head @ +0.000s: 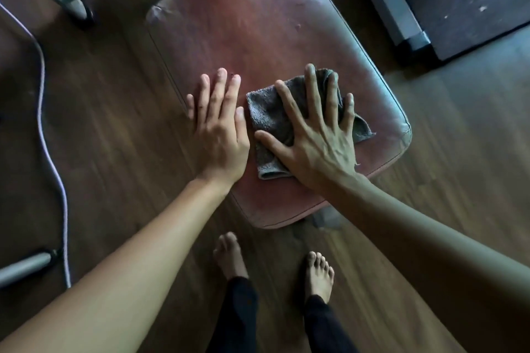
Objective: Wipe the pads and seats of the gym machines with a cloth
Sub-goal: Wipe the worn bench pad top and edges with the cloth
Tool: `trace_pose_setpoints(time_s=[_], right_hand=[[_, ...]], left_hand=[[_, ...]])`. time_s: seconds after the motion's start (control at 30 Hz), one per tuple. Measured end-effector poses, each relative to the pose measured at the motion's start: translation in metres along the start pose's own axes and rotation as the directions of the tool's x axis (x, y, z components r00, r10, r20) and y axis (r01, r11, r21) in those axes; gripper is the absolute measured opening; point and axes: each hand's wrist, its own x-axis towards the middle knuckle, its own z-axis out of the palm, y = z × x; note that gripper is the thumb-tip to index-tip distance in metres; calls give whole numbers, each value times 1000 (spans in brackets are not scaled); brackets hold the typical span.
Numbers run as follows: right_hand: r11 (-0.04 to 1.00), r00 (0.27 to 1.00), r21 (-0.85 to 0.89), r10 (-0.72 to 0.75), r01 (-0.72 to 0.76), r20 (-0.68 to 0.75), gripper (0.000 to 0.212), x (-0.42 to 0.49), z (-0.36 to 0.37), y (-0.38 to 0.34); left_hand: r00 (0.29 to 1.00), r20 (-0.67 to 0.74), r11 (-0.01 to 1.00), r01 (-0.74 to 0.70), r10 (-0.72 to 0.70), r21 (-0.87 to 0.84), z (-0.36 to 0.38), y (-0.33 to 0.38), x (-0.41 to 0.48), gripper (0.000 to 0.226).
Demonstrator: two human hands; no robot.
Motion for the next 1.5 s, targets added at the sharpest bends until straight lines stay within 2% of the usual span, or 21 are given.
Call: trace_pose_setpoints(time_s=[0.17, 0.37, 0.7, 0.87, 1.03, 1.2, 1.27, 1.4, 1.5], right_hand=[[999, 1000, -25, -23, 22, -13, 89, 6, -4, 2], [1000, 998, -27, -10, 11, 55, 83, 8, -4, 1], [977, 979, -58, -202, 203, 20, 67, -1, -1, 15], [985, 986, -39, -170, 170, 1, 61, -1, 1, 15], [994, 994, -10, -111, 111, -6, 57, 2, 3, 12], [998, 997, 25, -54, 56, -58, 54, 3, 7, 7], [997, 997, 61, -48, 52, -63, 55, 4, 6, 7], [981, 998, 187, -45, 50, -32, 74, 6, 0, 6], [972, 999, 232, -33, 37, -23, 65, 8, 1, 8]], left_hand=[[1000, 8, 1000, -16, 16, 14, -3, 0, -3, 48], [999, 51, 999, -8, 6, 34, -6, -1, -3, 48], [999, 35, 1000, 10, -10, -9, -5, 0, -2, 47], [998, 63, 999, 13, -9, -50, -9, 0, -1, 47], [987, 138, 996, -83, 86, -32, -16, -11, -1, 48], [984, 157, 997, -79, 80, -10, -17, -9, -2, 48], [983, 167, 997, -75, 75, -10, -17, -9, -2, 49], [983, 171, 998, -68, 68, -8, -17, -9, -2, 49], [981, 184, 998, -55, 55, -5, -18, -7, -1, 49]])
